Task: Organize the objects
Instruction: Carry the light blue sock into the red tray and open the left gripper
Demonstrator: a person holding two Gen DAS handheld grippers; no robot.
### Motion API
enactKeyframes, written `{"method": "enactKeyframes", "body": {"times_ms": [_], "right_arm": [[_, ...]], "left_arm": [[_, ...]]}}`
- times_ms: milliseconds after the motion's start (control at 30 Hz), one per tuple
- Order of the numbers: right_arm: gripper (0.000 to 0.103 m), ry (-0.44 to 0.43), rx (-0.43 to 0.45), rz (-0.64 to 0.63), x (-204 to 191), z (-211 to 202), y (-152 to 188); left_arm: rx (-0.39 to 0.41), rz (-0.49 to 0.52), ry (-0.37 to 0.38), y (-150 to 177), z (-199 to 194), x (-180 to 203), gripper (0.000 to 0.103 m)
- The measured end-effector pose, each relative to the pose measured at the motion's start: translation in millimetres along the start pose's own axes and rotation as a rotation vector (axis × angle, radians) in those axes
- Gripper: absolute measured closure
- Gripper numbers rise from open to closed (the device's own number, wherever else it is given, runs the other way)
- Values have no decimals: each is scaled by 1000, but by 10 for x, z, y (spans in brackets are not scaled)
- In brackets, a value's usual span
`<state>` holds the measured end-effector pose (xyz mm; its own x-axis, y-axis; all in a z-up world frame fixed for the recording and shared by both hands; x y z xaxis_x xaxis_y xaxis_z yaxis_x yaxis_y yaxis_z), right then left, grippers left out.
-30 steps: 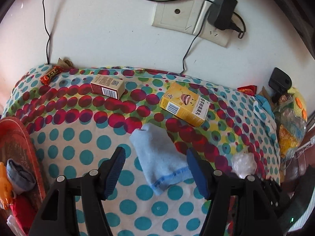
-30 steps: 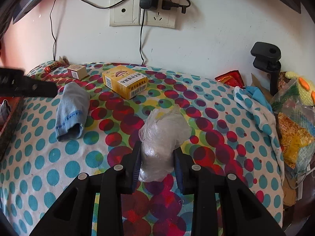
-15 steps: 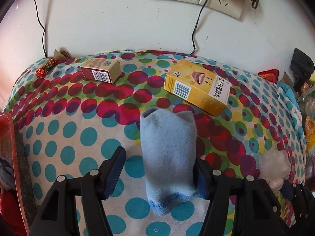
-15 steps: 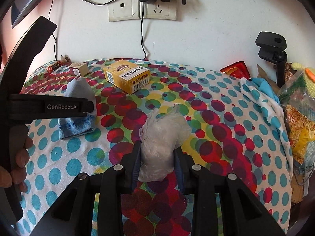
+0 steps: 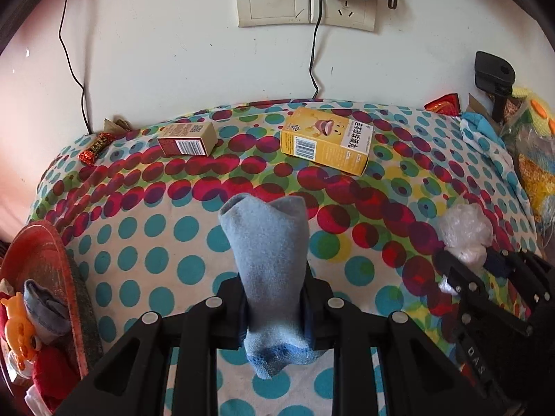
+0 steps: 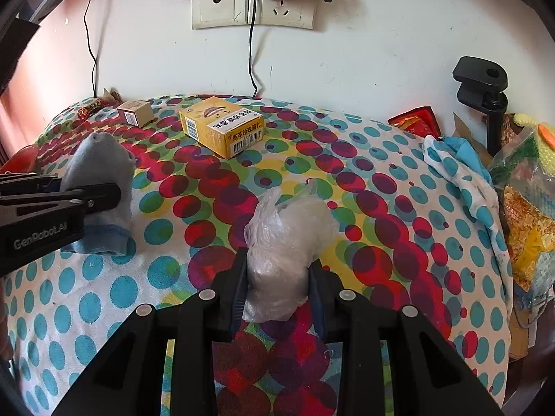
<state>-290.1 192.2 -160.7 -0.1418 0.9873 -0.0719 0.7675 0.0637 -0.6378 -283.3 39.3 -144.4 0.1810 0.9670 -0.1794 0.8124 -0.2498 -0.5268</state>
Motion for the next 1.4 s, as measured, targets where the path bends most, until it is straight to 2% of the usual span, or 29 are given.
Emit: {"method": "enactKeyframes", "body": {"times_ms": [267, 467, 667, 867, 1000, 1067, 1200, 1400], "right_arm": [[73, 21, -8, -15, -8, 25, 5], [73, 36, -11, -22, -14, 35, 5], [73, 47, -9, -32, -27, 36, 4], [73, 64, -3, -48, -39, 34, 6], [73, 63, -4, -47, -45, 34, 8], [73, 65, -4, -49, -42, 34, 7], [72, 77, 0, -59, -52, 32, 12], [72, 76, 0, -58, -64, 31, 12]], "left_arm": [[21, 60, -27, 254, -355, -132, 79], [26, 67, -52, 451, -577, -202, 79], [49, 81, -31, 577, -806, -202, 79], [72, 114, -58, 707, -1009, -289, 79], [91, 126, -105, 781, -1080, -488, 79], [80, 103, -130, 831, -1092, -653, 79], [74, 40, -133, 930, -1165, -998, 79], [60, 0, -217, 1054, -1277, -1535, 79]]}}
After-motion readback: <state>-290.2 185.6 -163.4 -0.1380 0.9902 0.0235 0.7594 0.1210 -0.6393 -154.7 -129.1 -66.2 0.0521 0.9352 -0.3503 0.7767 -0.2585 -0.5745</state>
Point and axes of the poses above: each gripper's, at about its wrist camera, not at the fingertips, and z roughly the way its jaws point, x to its right, y to its underside, the point moved 8 cm from there along z, roughly the way its jaws point, and after that the axes turned 13 degrees about z, right-handed, at the moved point
